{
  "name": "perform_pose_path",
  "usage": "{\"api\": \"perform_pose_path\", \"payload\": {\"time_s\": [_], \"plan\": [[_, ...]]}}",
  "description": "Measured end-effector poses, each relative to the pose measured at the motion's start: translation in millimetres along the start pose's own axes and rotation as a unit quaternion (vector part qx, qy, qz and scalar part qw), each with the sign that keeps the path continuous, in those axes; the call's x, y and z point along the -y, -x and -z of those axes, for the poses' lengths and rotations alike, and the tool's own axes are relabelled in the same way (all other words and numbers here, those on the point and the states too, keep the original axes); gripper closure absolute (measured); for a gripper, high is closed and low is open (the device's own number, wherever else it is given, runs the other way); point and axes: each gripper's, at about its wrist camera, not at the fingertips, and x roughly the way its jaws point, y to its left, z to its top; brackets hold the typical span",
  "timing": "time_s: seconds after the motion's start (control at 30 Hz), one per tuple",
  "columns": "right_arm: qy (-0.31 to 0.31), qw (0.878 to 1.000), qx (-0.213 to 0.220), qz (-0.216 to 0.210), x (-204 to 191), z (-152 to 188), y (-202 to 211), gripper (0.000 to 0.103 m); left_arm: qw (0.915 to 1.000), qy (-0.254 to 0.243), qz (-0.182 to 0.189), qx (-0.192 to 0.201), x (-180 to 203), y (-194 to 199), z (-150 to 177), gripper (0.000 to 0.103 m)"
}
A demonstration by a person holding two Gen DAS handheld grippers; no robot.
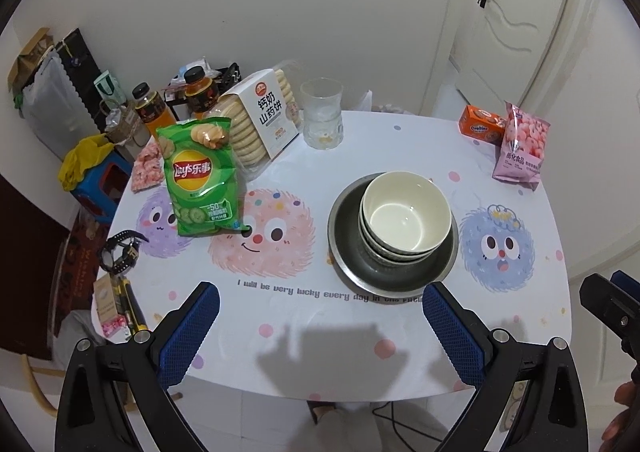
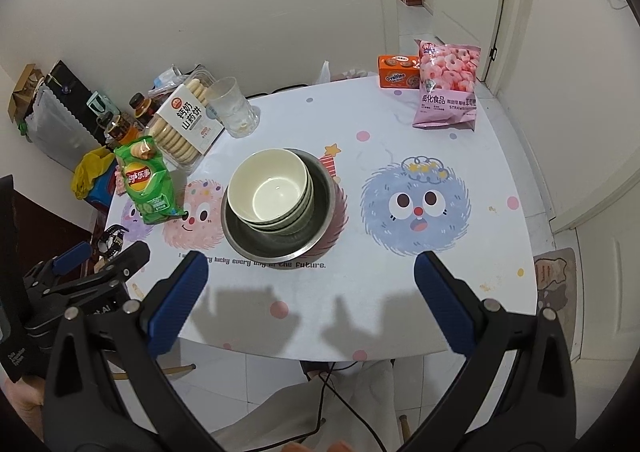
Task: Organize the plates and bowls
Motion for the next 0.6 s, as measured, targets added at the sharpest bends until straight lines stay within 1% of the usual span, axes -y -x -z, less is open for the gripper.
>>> {"api": "perform_pose_path", "payload": {"time_s": [0.6], "plan": [[-0.001, 1.000, 0.000, 0.000, -0.2, 0.1, -0.2, 0.000, 1.0000, -0.002, 0.002, -0.002, 2.0, -0.5, -1.2, 0.000]]}}
